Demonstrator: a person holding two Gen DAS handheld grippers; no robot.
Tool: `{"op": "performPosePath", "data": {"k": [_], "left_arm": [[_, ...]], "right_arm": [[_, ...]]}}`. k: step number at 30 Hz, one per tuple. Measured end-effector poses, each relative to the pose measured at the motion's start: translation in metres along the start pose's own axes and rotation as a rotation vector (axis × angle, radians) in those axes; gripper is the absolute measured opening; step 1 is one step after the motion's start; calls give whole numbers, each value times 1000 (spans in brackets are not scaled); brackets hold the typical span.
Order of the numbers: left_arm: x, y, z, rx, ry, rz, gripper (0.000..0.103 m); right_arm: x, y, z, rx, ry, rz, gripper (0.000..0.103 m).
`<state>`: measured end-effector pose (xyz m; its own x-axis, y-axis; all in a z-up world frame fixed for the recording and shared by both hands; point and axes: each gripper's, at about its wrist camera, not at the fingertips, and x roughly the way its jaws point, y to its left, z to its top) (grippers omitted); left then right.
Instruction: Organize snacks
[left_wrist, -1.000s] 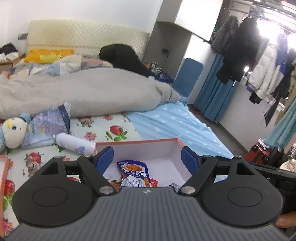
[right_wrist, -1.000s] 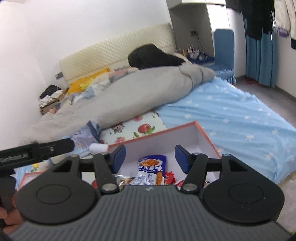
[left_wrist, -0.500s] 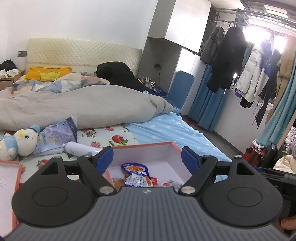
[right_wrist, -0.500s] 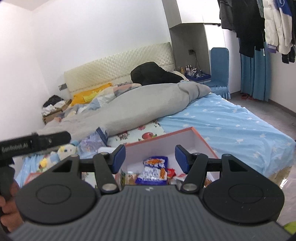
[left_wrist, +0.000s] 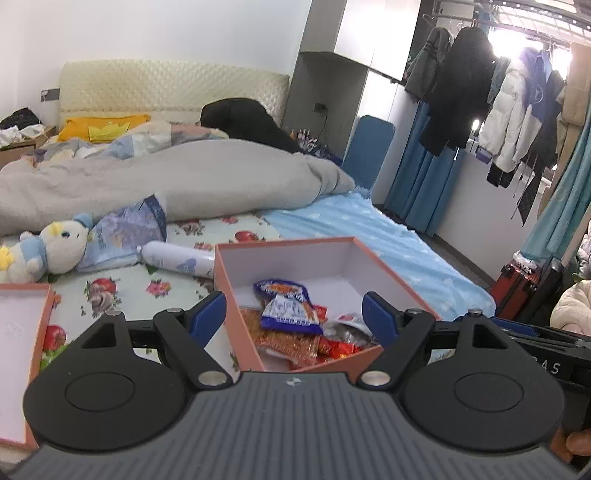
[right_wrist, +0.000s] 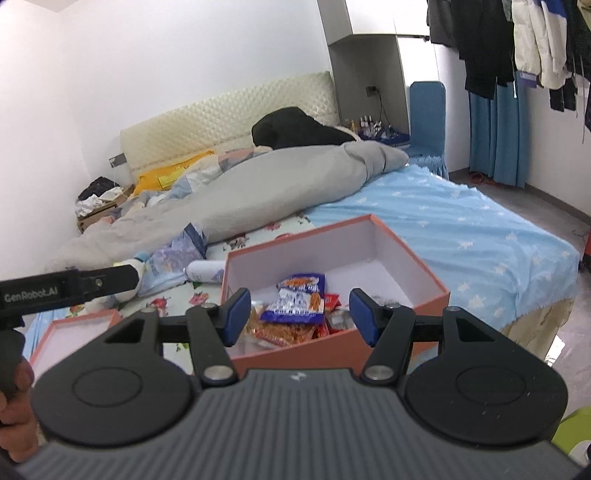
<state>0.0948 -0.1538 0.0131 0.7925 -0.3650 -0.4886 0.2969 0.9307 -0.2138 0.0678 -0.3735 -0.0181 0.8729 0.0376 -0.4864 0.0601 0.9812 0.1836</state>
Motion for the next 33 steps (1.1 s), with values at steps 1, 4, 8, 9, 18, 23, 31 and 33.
{"op": "performPosePath", "data": {"k": [1, 4, 8, 9, 18, 23, 31, 33], "left_arm": [[1, 1, -3, -2, 6, 0, 84], [3, 4, -8, -3, 12, 11, 84], [5, 9, -10, -6, 21, 20, 84], [5, 11, -10, -10, 21, 23, 84], [4, 12, -9, -12, 26, 27, 84], [5, 16, -10, -22, 33, 30, 84], [5, 28, -14, -28, 43, 34, 84], [6, 28, -14, -26, 45, 36, 84]], "right_arm": [[0, 2, -3, -2, 9, -2, 62], [1, 3, -6, -11, 20, 6, 62], [-1, 6, -7, -15, 14, -1, 62], [-1, 6, -7, -16, 13, 0, 62], [3, 9, -10, -36, 29, 5, 62], [2, 11, -10, -40, 28, 4, 62], [2, 13, -9, -44, 28, 4, 62], [2, 13, -8, -43, 30, 5, 62]]}}
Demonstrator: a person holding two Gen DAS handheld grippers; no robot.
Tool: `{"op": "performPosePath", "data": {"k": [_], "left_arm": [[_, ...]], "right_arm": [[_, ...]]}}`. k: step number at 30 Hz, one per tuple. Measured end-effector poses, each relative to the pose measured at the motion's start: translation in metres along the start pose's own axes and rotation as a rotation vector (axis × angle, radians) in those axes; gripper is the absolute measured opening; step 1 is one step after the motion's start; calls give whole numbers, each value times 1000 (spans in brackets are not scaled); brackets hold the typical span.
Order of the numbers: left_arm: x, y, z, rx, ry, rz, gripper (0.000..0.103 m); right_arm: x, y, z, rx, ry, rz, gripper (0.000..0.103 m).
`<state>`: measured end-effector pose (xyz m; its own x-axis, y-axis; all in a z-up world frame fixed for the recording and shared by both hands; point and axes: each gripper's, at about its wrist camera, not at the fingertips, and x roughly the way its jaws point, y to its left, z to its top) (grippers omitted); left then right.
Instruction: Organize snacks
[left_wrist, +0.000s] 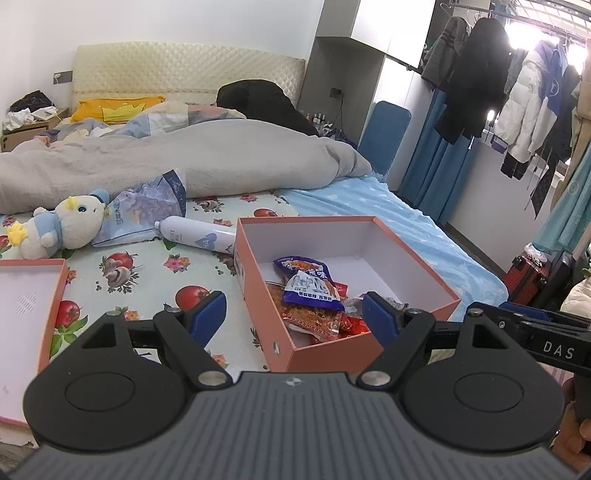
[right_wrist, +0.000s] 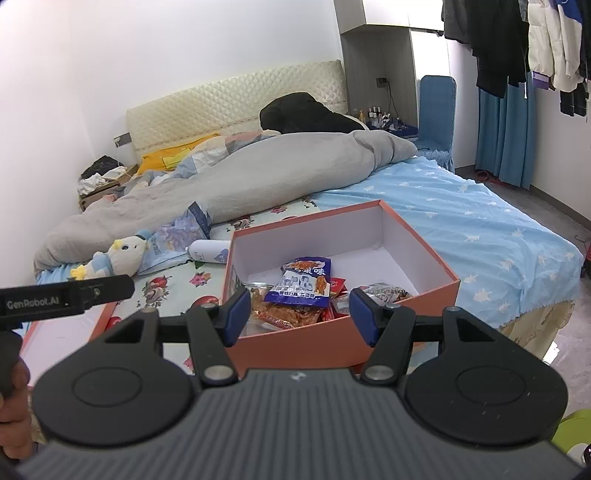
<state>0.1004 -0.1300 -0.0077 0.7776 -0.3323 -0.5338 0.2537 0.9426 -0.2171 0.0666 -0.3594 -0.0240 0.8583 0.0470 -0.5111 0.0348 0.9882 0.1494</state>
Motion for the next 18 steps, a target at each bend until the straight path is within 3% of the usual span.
{"op": "performPosePath", "data": {"k": [18], "left_arm": [[-5, 1, -1, 6, -15, 0, 90]], "right_arm": [[1, -1, -1, -8, -10, -10, 62]]}}
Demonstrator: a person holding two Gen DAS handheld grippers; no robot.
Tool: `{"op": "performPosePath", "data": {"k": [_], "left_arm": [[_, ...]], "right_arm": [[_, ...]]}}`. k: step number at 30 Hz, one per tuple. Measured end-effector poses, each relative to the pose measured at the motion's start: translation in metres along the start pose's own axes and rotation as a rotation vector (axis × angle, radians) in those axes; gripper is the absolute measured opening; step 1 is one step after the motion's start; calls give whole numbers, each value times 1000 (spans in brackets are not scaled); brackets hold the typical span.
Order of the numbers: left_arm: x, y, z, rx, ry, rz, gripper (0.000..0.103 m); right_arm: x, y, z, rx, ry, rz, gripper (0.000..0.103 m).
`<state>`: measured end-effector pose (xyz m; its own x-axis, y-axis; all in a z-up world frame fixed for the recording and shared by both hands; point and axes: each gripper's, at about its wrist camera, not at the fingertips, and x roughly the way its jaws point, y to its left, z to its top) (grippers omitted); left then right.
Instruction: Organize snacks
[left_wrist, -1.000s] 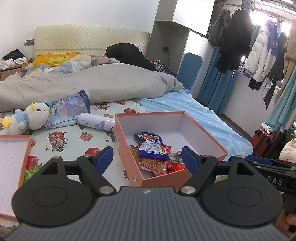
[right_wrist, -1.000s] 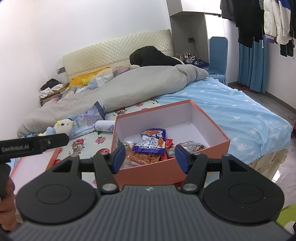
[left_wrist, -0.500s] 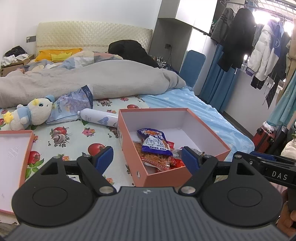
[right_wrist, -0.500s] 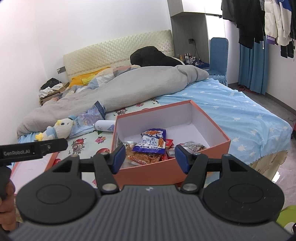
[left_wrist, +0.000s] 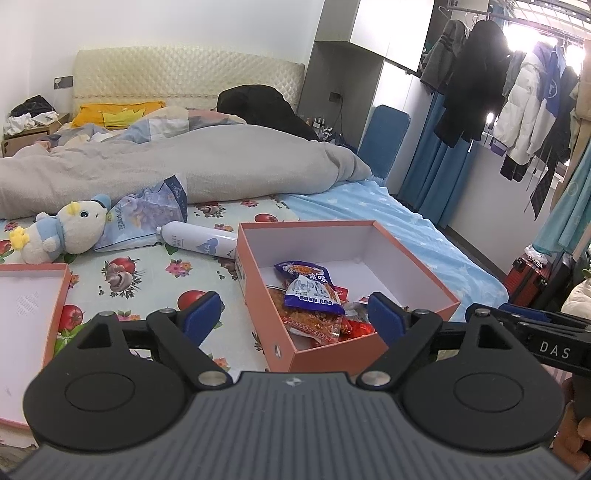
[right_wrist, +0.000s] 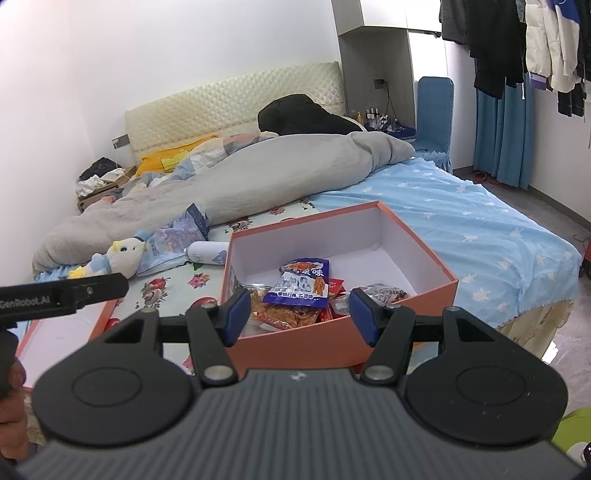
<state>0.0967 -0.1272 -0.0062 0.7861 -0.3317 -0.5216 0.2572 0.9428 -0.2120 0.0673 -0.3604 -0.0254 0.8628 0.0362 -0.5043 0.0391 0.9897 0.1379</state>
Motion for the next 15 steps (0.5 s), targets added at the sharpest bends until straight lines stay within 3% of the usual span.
{"op": "performPosePath", "data": {"k": [5, 10, 11, 13, 15], "left_arm": [[-1, 3, 2, 6, -8, 25, 100], [-2, -1, 6, 47, -2, 51, 103], [-2, -1, 6, 39, -2, 49, 103], [-2, 2, 7, 14, 6, 38, 103], [-2, 3, 8, 3, 10, 41, 103]], "right_arm": [[2, 1, 1, -5, 0, -9, 62], [2, -1, 1, -15, -9, -23, 62], [2, -2, 1, -16, -11, -32, 65], [2, -4, 2, -10, -15, -31, 96], [2, -6, 3, 4, -15, -30, 103]]}}
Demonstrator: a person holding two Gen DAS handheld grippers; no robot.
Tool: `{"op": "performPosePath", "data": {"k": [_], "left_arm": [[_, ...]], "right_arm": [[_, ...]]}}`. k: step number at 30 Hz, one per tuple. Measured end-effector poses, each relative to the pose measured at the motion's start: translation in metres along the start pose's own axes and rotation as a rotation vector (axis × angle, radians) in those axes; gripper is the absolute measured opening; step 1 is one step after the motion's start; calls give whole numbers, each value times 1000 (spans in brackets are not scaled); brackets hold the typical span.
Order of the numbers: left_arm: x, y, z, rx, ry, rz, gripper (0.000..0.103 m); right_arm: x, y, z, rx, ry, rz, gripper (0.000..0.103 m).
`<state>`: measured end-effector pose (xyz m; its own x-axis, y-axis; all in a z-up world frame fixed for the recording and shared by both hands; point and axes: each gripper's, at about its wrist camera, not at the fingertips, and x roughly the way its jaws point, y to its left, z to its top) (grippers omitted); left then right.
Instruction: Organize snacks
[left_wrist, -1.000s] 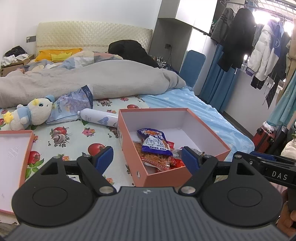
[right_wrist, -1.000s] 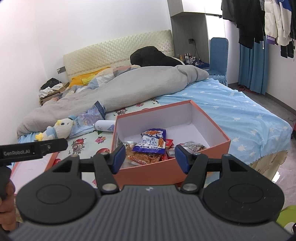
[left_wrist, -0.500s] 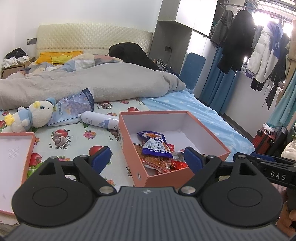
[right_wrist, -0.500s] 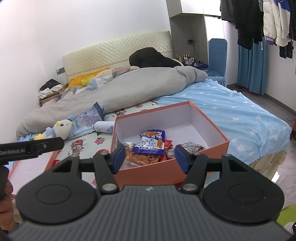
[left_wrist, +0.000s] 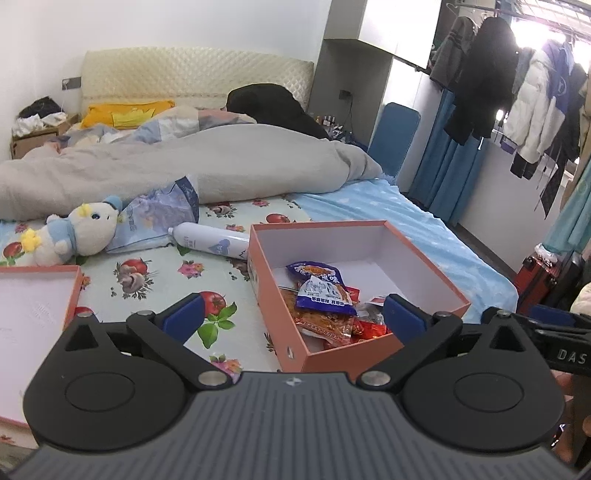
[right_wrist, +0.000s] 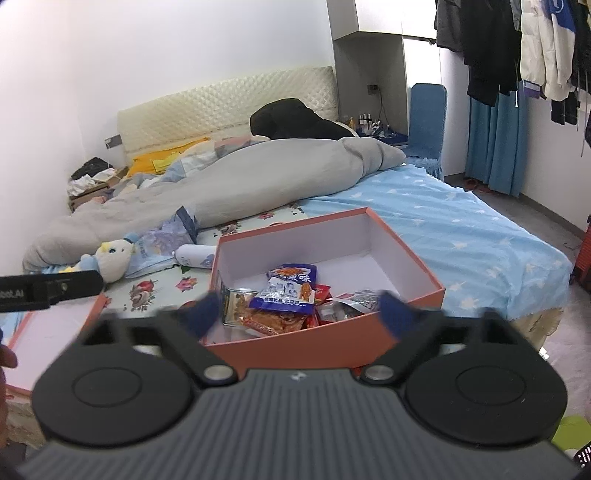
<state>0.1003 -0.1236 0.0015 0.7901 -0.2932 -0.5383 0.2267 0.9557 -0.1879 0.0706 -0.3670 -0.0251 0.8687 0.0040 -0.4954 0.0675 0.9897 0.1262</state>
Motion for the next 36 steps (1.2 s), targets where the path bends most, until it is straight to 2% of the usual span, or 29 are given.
{"op": "performPosePath", "data": {"k": [4, 36], "left_arm": [[0, 0, 1, 4, 5, 21, 103], [-1, -1, 2, 9, 13, 7, 103]], "right_arm": [[-1, -2, 0, 2, -4, -11, 103], [-4, 1, -1, 9, -3, -19, 103]]}}
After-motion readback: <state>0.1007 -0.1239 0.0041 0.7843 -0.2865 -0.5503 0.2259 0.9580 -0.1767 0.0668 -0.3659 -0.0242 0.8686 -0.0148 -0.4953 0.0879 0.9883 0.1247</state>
